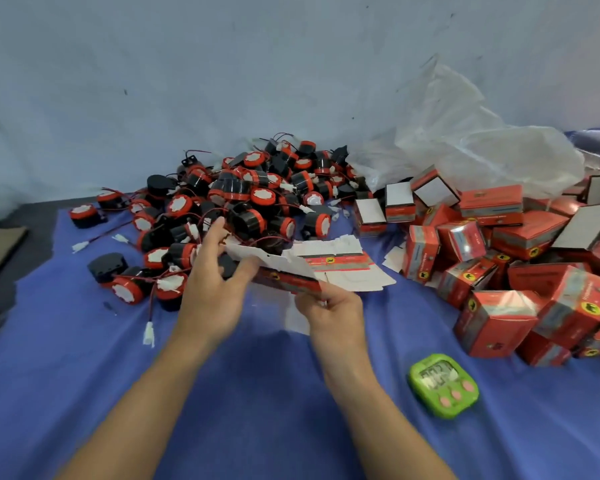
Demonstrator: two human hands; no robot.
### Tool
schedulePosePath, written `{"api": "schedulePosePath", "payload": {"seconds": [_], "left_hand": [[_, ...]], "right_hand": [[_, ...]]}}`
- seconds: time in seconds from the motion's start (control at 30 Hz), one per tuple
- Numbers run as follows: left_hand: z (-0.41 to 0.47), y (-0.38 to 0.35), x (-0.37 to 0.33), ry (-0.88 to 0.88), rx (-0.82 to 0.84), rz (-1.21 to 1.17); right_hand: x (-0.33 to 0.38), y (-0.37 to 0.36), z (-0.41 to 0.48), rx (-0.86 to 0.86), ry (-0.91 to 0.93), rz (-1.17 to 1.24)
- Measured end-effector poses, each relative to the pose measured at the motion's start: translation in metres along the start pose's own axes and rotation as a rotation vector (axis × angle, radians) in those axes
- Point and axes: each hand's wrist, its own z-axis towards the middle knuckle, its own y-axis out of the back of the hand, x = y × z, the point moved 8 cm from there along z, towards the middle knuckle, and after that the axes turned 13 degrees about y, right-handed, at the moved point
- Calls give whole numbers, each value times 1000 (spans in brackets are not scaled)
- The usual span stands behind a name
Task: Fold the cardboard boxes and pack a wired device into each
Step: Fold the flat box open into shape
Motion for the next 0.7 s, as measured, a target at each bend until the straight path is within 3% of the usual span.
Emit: {"api": "schedulePosePath", "payload": {"seconds": [0.07,0.13,0.27,0.37,0.43,0.53,0.6,0.7], "left_hand": [[8,13,3,13,86,-150],[7,27,-4,-61,170,-116],[3,28,-5,-110,481,416],[-1,17,7,-81,615,818],[-7,9,16,-59,688,935],[-18,-4,28,15,830,813],[-17,-8,31,46,795,686],[-19,-18,31,-23,743,715]], "right_hand": [[-1,-12,-6,33,65,-42],[3,-7,-4,-1,152,-134],[14,-2,-3,-18,284,-384],[6,-8,-4,109,236,-456],[-4,-13,-4,210,188,-461],[-24,-11,-4,237,14,-361],[-36,-11,-3,234,-98,-315],[-39,-15,-2,344,-48,-466]]}}
